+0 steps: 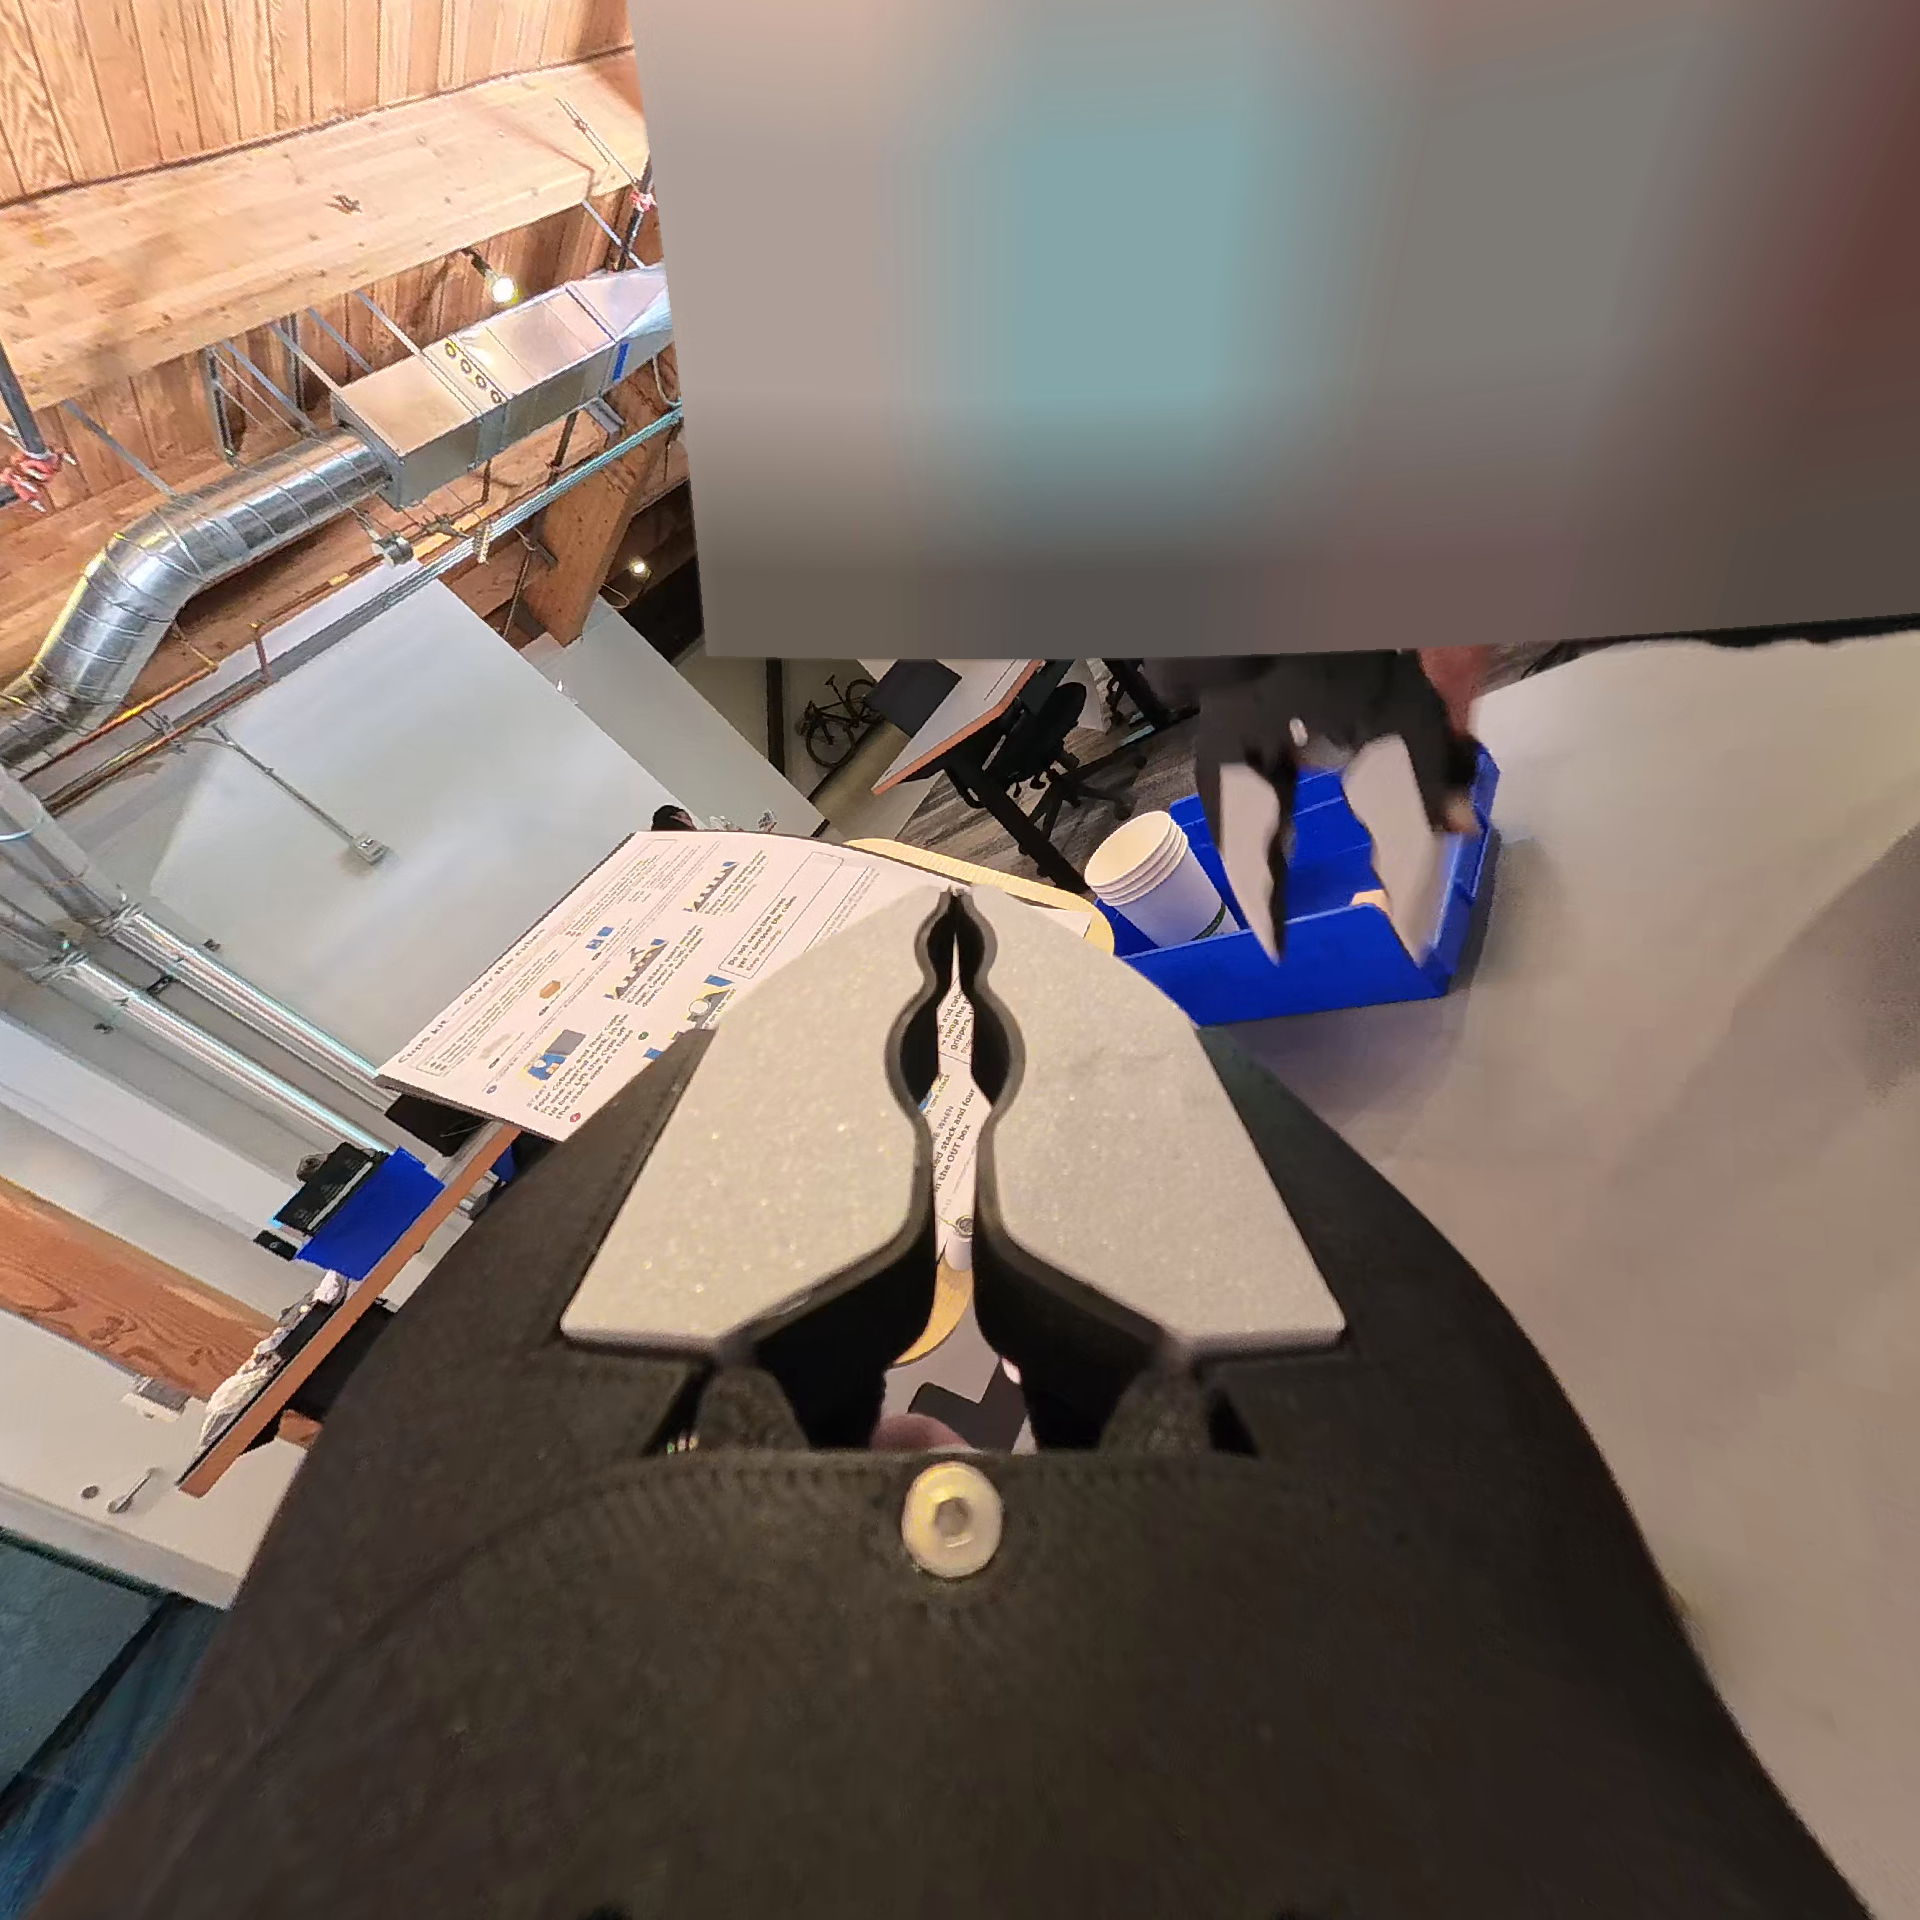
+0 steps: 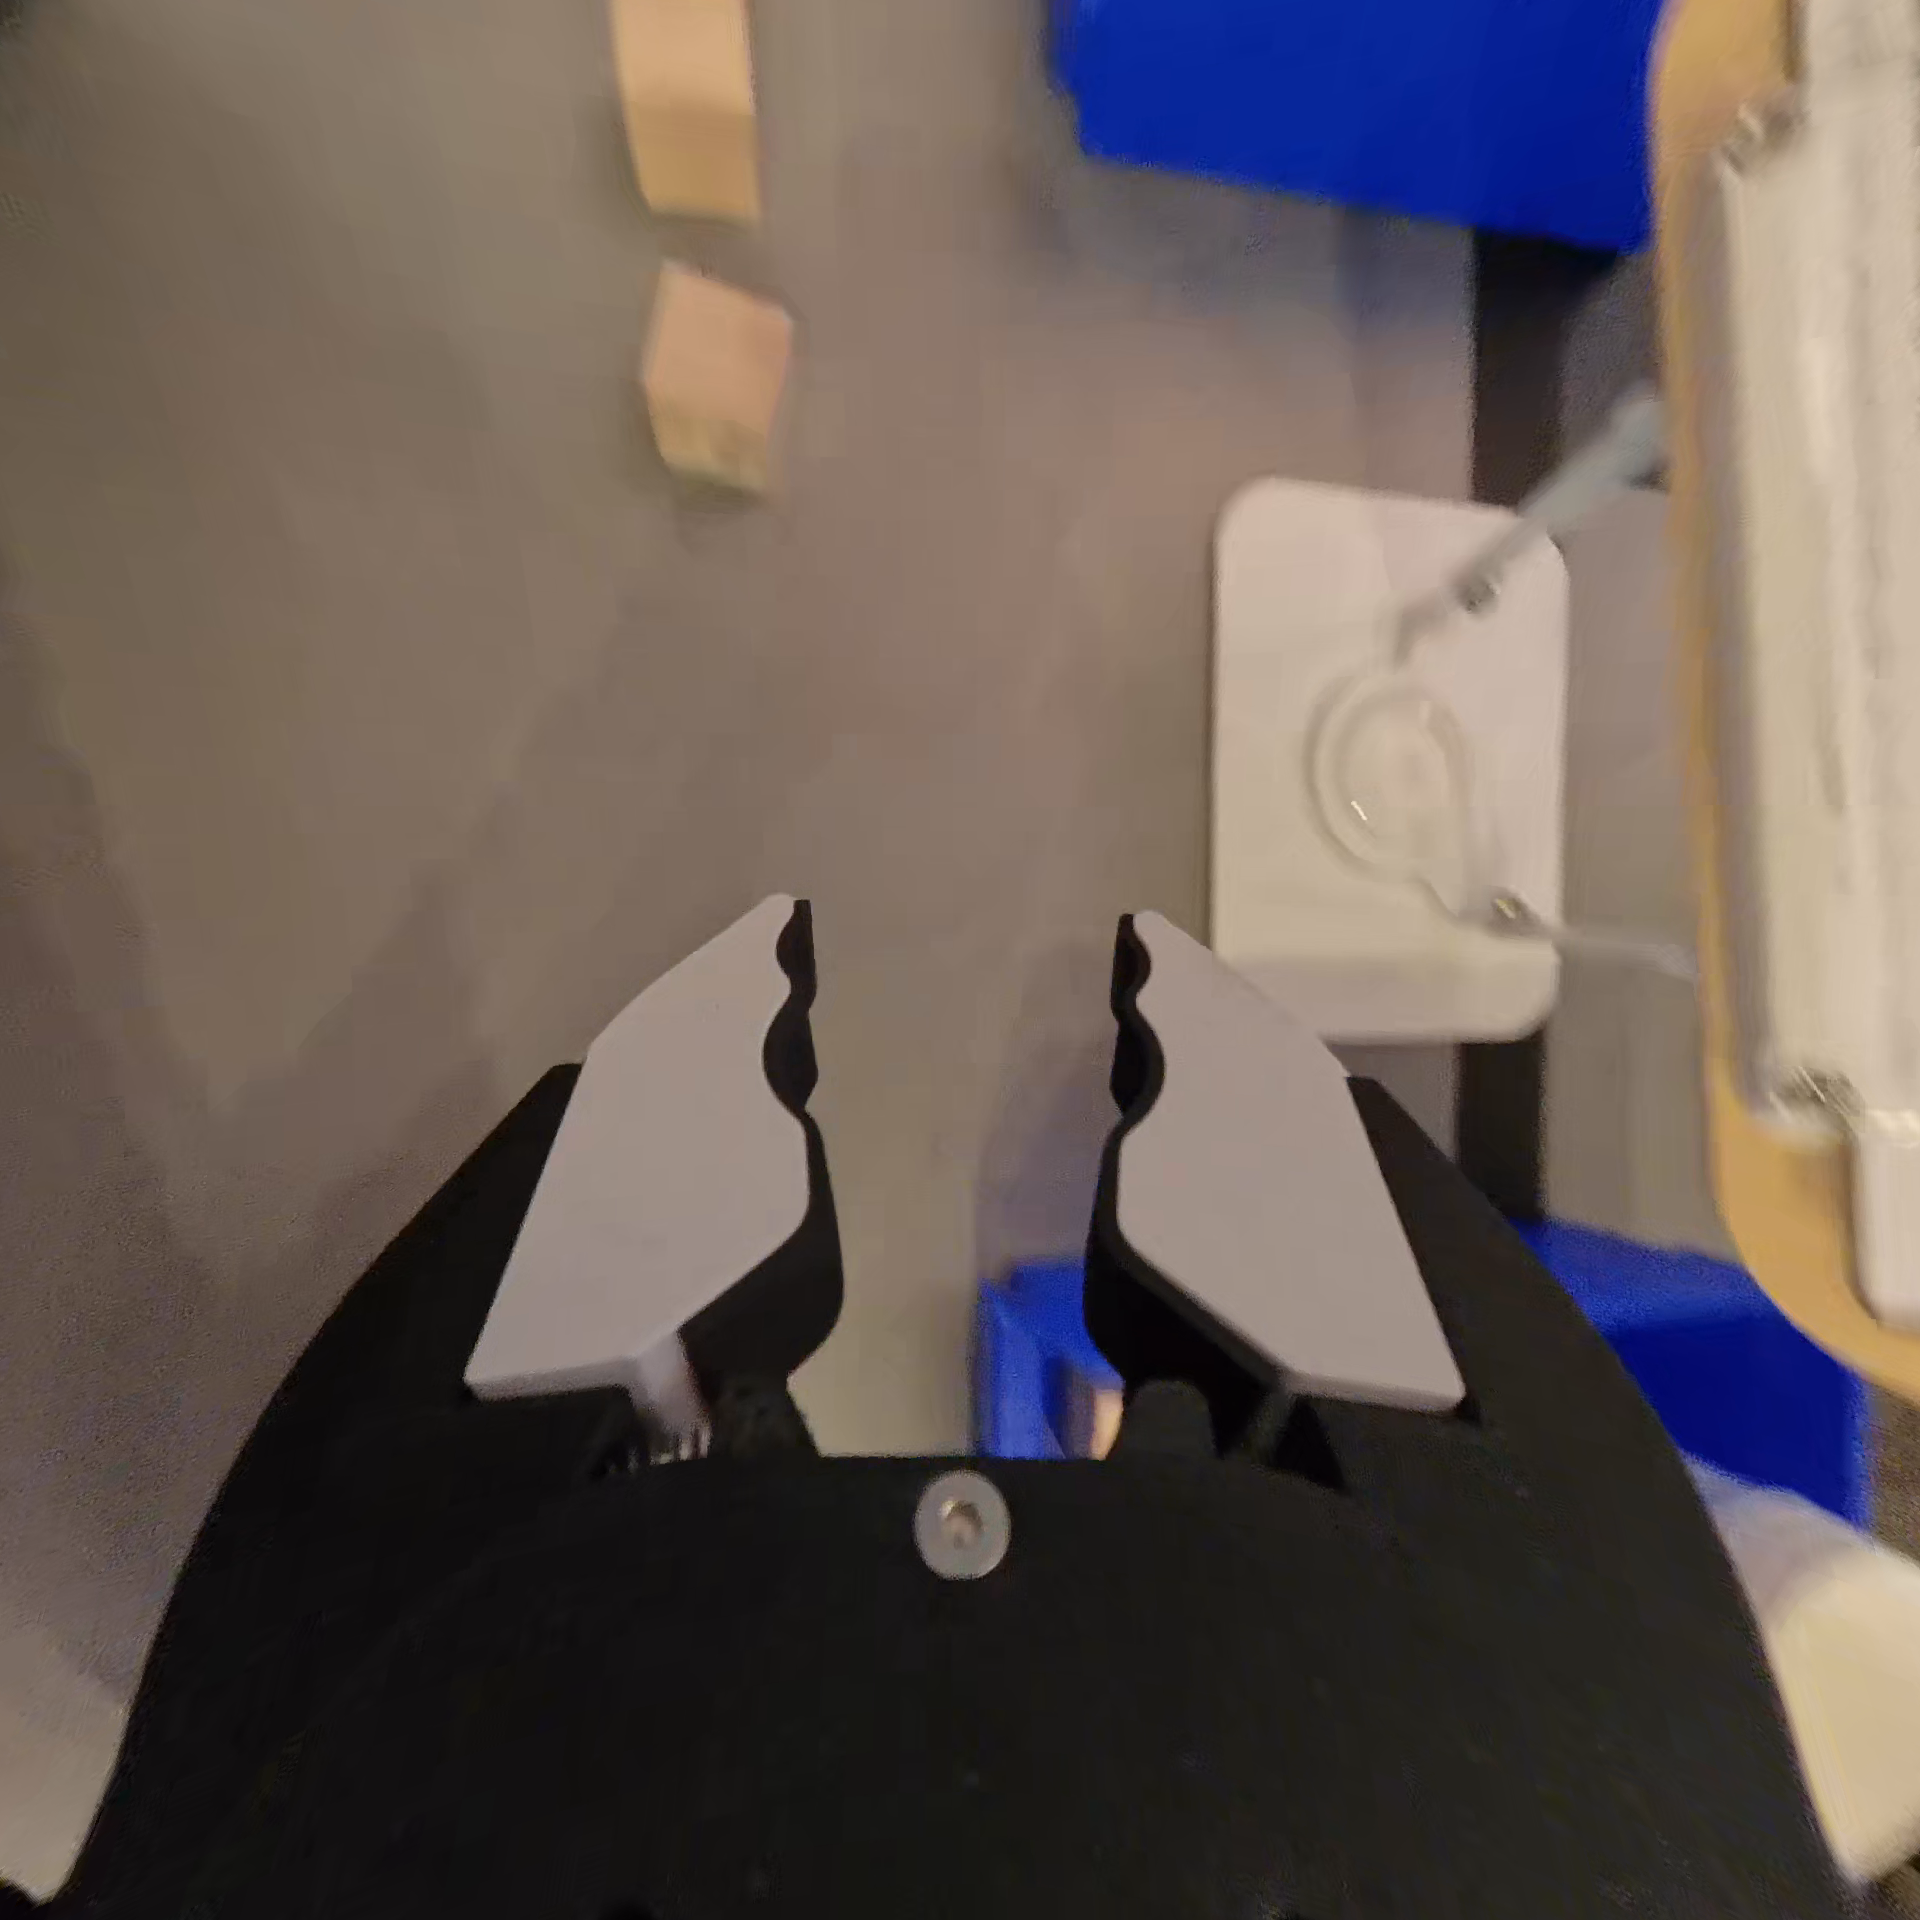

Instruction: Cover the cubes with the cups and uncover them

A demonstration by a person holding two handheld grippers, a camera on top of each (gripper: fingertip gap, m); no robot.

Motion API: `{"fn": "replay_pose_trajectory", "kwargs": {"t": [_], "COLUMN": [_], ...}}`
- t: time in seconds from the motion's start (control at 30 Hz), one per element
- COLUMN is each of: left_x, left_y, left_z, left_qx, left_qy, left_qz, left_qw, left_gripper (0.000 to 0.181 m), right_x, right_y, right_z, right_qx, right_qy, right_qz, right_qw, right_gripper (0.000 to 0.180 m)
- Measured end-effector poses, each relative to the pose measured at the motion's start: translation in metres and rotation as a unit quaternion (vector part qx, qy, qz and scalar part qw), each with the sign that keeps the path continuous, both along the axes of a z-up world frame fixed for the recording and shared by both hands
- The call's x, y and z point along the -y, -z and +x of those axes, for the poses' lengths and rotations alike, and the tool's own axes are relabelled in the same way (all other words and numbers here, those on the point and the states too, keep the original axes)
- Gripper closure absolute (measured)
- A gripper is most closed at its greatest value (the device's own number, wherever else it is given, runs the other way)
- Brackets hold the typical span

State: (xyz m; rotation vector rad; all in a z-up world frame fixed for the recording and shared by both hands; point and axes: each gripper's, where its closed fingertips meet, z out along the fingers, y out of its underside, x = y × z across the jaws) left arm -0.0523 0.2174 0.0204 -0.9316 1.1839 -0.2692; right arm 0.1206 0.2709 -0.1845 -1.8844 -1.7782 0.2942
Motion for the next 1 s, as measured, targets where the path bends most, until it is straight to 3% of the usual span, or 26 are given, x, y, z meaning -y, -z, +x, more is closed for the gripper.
{"fn": "replay_pose_trajectory", "kwargs": {"t": [0.27, 0.5, 0.57, 0.67, 0.77, 0.9, 1.0], "left_x": [0.006, 0.011, 0.012, 0.012, 0.012, 0.013, 0.014], "left_y": [-0.008, -0.015, -0.016, -0.016, -0.016, -0.017, -0.017], "left_z": [-0.014, -0.025, -0.025, -0.025, -0.026, -0.027, -0.024], "left_qx": [0.013, 0.032, 0.034, 0.032, 0.033, 0.036, 0.035], "left_qy": [-0.004, -0.001, 0.001, 0.000, 0.000, 0.003, 0.004], "left_qz": [0.013, 0.021, 0.022, 0.023, 0.023, 0.023, 0.023], "left_qw": [1.000, 0.999, 0.999, 0.999, 0.999, 0.999, 0.999], "left_gripper": [0.181, 0.181, 0.181, 0.181, 0.181, 0.181, 0.181], "right_x": [0.042, 0.035, 0.032, 0.030, 0.032, 0.016, -0.012], "right_y": [0.069, 0.134, 0.144, 0.135, 0.100, 0.034, -0.006], "right_z": [-0.153, -0.180, -0.183, -0.180, -0.161, -0.093, -0.027], "right_qx": [-0.020, 0.082, 0.087, 0.072, 0.027, -0.007, 0.008], "right_qy": [-0.024, -0.016, -0.025, -0.042, -0.070, -0.089, -0.061], "right_qz": [-0.072, -0.055, -0.055, -0.062, -0.066, -0.029, 0.020], "right_qw": [0.997, 0.995, 0.994, 0.995, 0.995, 0.996, 0.998], "right_gripper": [0.114, 0.110, 0.127, 0.135, 0.135, 0.135, 0.135]}}
